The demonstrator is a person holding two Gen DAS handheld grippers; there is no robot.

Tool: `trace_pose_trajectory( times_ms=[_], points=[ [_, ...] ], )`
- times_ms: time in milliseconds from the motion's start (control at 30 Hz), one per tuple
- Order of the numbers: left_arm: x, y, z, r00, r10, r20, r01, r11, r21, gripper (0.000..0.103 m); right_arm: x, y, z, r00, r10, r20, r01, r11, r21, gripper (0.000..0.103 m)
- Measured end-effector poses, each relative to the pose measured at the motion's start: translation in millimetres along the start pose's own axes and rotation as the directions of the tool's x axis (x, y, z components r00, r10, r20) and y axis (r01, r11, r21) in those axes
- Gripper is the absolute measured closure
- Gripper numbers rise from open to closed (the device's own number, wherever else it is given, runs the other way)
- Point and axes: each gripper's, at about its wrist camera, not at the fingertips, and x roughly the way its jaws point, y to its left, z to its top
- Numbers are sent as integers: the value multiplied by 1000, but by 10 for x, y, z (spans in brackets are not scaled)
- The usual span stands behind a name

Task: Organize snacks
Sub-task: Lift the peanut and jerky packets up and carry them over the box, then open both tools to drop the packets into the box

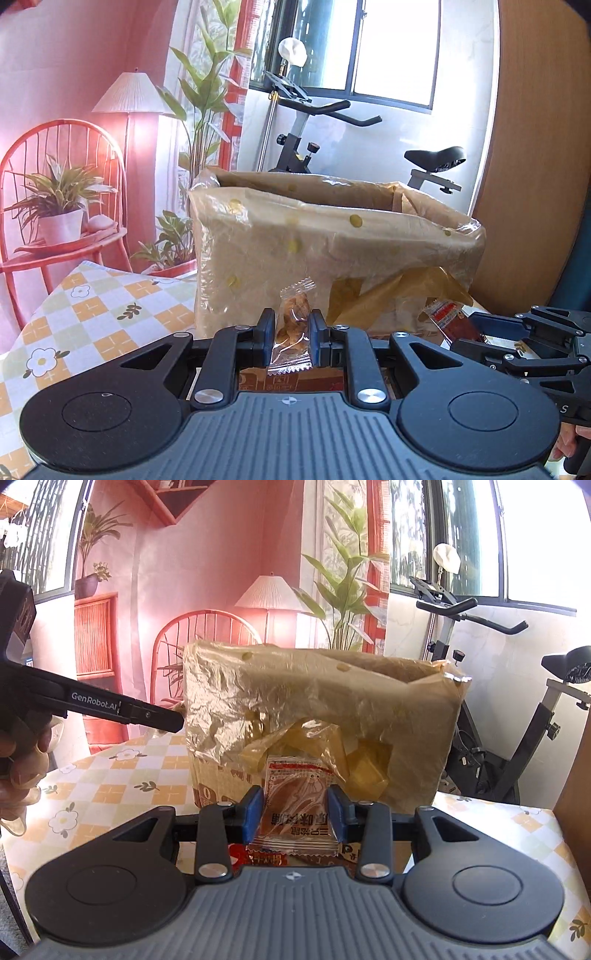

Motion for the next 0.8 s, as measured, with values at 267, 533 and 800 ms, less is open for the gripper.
trace_pose_trajectory(
  times_ms=[267, 533, 800],
  points=[
    [-105, -97, 314, 995, -9, 102, 7, 1000, 26, 82, -150, -56, 495, 989, 3, 151, 0, 1000, -17, 63],
    [241, -157, 772, 992, -16, 128, 11, 999, 35, 82, 258, -279, 968, 988, -34, 151, 38, 999, -28, 63],
    [914, -59, 1091, 1000, 27, 6, -27, 1000, 4, 66, 1128, -520, 1233, 998, -60, -32, 62, 996, 57, 57]
  ],
)
